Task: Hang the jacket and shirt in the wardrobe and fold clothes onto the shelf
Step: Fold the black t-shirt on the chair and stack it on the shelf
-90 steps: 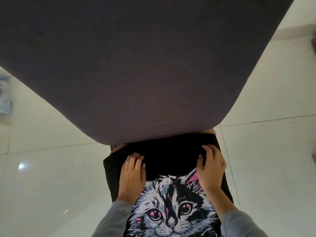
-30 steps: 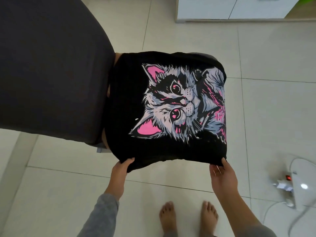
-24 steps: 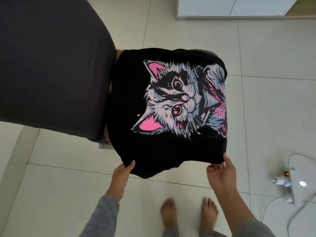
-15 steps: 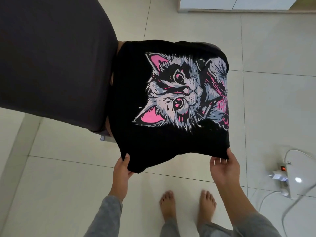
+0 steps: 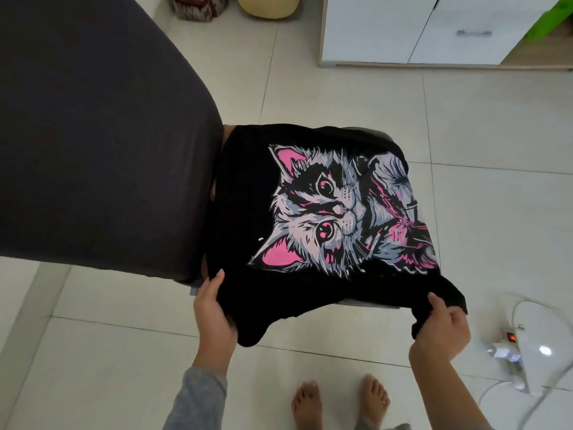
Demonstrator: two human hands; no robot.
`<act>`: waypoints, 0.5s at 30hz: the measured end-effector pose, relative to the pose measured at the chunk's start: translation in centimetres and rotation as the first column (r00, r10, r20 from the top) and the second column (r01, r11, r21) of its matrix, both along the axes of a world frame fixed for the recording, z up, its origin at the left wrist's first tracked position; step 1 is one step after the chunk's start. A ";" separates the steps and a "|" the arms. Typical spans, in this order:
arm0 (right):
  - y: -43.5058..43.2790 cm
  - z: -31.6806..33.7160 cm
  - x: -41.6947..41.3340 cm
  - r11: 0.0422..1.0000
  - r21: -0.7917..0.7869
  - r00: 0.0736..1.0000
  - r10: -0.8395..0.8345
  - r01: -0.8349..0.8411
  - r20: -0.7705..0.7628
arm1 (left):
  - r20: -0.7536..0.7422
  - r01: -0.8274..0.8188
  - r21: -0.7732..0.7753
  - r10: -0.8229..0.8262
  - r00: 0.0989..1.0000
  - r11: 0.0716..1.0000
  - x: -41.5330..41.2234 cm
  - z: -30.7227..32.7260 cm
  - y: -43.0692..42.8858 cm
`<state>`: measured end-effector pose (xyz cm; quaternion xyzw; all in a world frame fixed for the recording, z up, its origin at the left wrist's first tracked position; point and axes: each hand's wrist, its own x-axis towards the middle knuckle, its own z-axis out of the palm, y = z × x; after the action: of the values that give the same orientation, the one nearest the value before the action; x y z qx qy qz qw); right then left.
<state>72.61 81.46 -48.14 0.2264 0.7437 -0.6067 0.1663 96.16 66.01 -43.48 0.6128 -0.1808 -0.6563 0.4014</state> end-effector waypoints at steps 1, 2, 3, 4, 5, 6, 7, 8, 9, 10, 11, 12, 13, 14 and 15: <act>-0.5 0.5 -0.3 0.999 -0.002 0.999 0.034 -0.034 -0.017 | 0.031 -0.002 -0.031 0.003 1.000 1.000 -0.6 0.6 -1.0; -1.0 1.0 -0.7 0.998 0.014 0.998 0.062 -0.062 -0.027 | 0.063 -0.002 -0.050 0.005 0.998 0.999 -1.1 1.3 -1.9; -1.6 1.0 -1.6 0.998 -0.001 0.996 0.069 -0.069 -0.063 | 0.097 0.003 -0.052 0.002 0.995 0.999 -1.9 1.7 -3.2; -1.9 1.1 -2.1 0.994 0.039 0.989 0.103 -0.099 -0.110 | 0.125 -0.006 -0.051 0.013 0.992 0.999 -2.4 2.1 -4.0; -2.5 1.2 -2.7 0.992 0.071 0.980 0.118 -0.108 -0.161 | 0.151 -0.016 -0.042 0.022 0.988 0.999 -3.0 2.3 -5.1; -3.2 1.6 -3.4 0.983 0.135 0.965 0.152 -0.126 -0.212 | 0.169 -0.023 -0.026 0.027 0.985 0.999 -3.7 2.3 -6.3; -4.0 1.8 -3.8 0.981 0.145 0.956 0.164 -0.131 -0.242 | 0.181 -0.031 -0.008 0.032 0.983 0.999 -4.4 2.4 -7.4; -5.0 1.9 -4.6 0.977 0.162 0.947 0.176 -0.136 -0.269 | 0.180 -0.040 0.008 0.038 0.983 0.999 -5.3 2.2 -8.7; -5.9 2.0 -5.3 0.976 0.154 0.939 0.193 -0.154 -0.285 | 0.172 -0.058 0.023 0.053 0.984 0.998 -6.1 2.3 -9.9; -6.9 2.0 -6.2 0.974 0.157 0.934 0.205 -0.165 -0.292 | 0.158 -0.078 0.038 0.071 0.985 0.996 -7.2 2.0 -11.2; -7.8 2.0 -6.9 0.974 0.150 0.934 0.205 -0.167 -0.291 | 0.127 -0.094 0.038 0.088 0.988 0.995 -8.0 2.0 -12.3; -8.6 2.2 -7.5 0.968 0.157 0.929 0.237 -0.198 -0.284 | 0.083 -0.102 0.014 0.101 0.991 0.995 -8.6 2.0 -13.1; -9.4 1.7 -8.8 0.954 0.180 0.925 0.280 -0.239 -0.256 | 0.058 -0.077 -0.007 0.077 0.995 0.997 -9.6 1.4 -14.1; -10.1 1.5 -9.5 0.933 0.187 0.917 0.343 -0.307 -0.202 | 0.056 -0.041 -0.047 0.044 0.997 0.998 -10.0 1.0 -14.5; -10.8 1.1 -10.4 0.904 0.179 0.902 0.413 -0.389 -0.127 | 0.101 0.022 -0.072 -0.014 0.995 0.997 -10.4 0.4 -14.9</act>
<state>62.24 70.65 -47.04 0.0298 0.8287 -0.5182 0.2095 85.80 51.07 -43.07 0.6284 -0.2302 -0.6210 0.4080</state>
